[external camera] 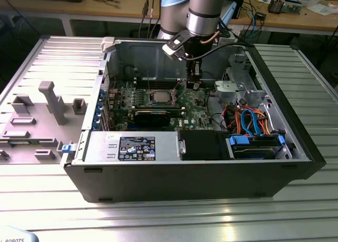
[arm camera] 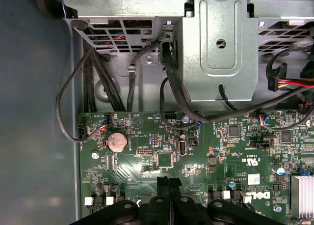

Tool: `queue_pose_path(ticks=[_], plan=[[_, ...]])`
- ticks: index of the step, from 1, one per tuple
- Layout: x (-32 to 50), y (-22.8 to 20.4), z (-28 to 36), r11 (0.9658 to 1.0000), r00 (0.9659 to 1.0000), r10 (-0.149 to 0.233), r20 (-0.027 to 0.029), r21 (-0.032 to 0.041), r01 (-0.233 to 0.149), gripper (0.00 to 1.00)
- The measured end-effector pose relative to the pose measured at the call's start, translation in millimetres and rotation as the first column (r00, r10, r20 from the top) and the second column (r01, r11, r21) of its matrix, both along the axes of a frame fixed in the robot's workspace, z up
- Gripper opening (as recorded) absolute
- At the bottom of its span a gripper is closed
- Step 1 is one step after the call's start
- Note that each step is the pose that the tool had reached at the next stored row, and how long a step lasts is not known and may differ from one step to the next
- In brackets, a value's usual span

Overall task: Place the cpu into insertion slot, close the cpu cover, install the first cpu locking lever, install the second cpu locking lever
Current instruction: 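Close the cpu cover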

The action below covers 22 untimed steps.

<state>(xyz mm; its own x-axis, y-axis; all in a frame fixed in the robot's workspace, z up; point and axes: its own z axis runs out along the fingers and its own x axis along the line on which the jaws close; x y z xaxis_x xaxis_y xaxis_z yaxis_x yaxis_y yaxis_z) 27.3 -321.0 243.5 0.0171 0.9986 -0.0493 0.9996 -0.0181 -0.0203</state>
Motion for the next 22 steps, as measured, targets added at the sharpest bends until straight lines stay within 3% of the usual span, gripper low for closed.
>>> queue_pose_path(ticks=[22], plan=[[-5.0,-1.0,0.0,1.0,1.0,0.006,0.0,0.0,-0.006,0.11]])
